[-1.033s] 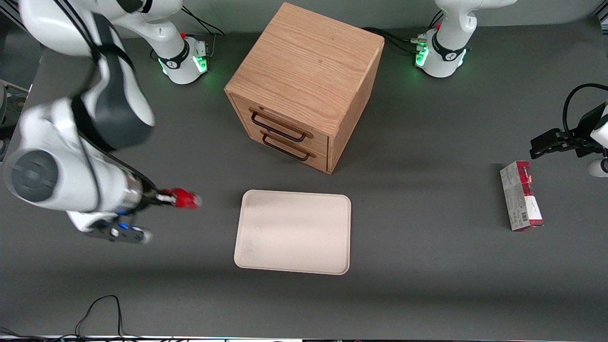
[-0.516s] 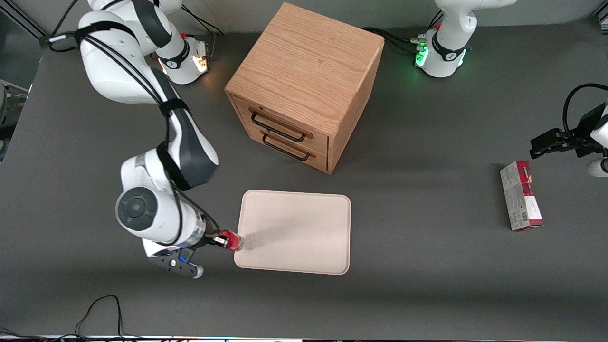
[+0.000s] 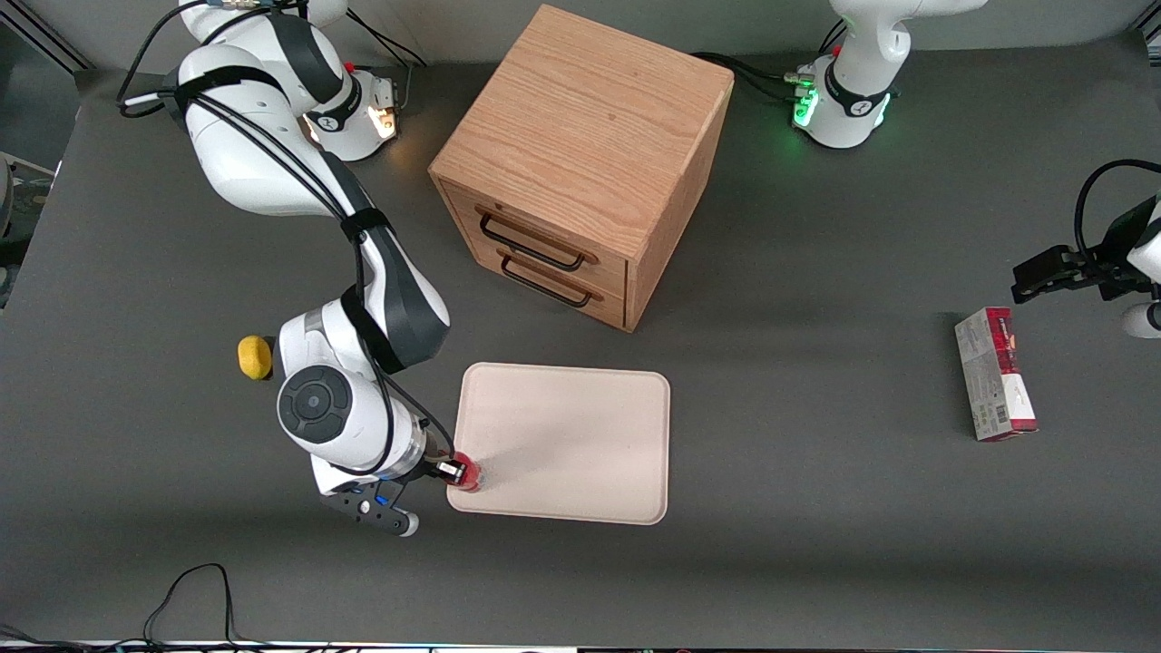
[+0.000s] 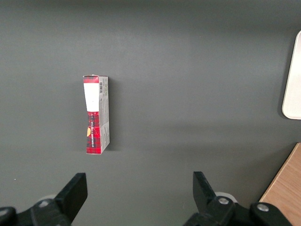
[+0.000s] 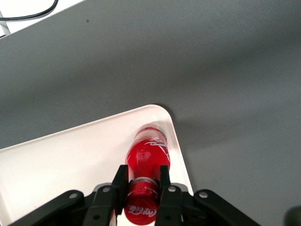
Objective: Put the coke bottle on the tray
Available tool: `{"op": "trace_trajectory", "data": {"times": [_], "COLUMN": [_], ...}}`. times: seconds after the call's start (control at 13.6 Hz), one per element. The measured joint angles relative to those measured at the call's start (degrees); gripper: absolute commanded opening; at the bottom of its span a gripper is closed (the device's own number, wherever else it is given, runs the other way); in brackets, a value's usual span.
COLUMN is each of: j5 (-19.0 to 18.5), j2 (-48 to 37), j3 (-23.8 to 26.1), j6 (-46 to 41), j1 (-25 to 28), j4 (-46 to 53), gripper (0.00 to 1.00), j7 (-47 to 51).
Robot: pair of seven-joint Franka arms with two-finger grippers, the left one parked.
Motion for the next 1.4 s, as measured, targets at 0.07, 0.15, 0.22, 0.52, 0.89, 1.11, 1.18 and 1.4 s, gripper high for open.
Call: {"op": "trace_trajectory", "data": {"times": [0.07, 0.15, 0.22, 0.52, 0.89, 1.11, 1.18, 1.4], "j5": [-0.04, -0.07, -0.11, -0.21, -0.39, -0.61, -0.62, -0.29], "j2": [0.0, 0.0, 0.0, -0.01, -0.03, -1.06, -2.0, -9.64], "j3": [0.0, 0.0, 0.0, 0.01, 0.0, -0.05, -0.09, -0.05], "j6": [0.0, 0.01, 0.04, 0.11, -1.79, -4.89, -7.19, -9.62], "j1": [0.03, 0.04, 0.05, 0.22, 0.21, -0.19, -0.7, -4.21], "j4": [0.03, 0.05, 0.06, 0.68, 1.38, 1.54, 1.12, -7.22], "gripper": [0.99, 1.0, 1.0, 1.0, 1.0, 1.0, 1.0, 1.0], "j7": [0.0, 0.01, 0.02, 0.06, 0.07, -1.13, -3.47, -13.17]}}
